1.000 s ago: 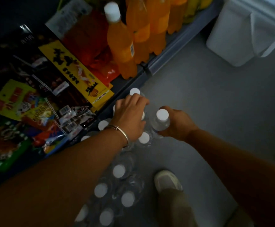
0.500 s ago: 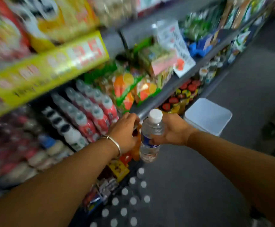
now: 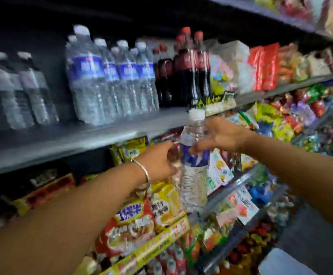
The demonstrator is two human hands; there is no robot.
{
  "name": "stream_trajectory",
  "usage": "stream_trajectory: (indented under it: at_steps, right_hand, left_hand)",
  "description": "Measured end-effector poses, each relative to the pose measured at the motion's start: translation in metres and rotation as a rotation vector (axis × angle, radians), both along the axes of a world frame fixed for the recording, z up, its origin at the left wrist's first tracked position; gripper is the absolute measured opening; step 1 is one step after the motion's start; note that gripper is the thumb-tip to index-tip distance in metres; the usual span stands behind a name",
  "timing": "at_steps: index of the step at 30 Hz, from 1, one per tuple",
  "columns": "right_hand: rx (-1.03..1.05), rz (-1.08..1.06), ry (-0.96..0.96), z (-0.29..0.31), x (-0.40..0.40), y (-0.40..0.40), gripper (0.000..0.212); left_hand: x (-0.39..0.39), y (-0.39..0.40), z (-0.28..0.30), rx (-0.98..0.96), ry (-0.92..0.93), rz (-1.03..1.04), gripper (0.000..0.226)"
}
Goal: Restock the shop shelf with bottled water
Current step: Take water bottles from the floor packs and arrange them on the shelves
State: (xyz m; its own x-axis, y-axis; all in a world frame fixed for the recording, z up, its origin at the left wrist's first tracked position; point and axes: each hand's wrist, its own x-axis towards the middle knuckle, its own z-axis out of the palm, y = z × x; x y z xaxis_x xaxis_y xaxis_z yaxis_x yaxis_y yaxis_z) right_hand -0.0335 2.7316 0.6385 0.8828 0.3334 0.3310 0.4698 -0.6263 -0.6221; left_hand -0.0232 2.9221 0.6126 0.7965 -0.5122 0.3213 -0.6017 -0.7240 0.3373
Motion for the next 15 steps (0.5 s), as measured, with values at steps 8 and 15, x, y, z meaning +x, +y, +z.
stream_trajectory:
  at_steps: [8, 15]
  right_hand:
    - [0.113, 0.031, -0.204, 0.142, 0.004, 0.044, 0.022]
    - [0.138, -0.020, -0.245, 0.193, 0.055, 0.083, 0.029]
  left_hand:
    - [0.001, 0.044, 0.138, -0.174, -0.078, 0.114, 0.023]
    - [0.028, 0.075, 0.173, -0.279, -0.078, 0.238, 0.024]
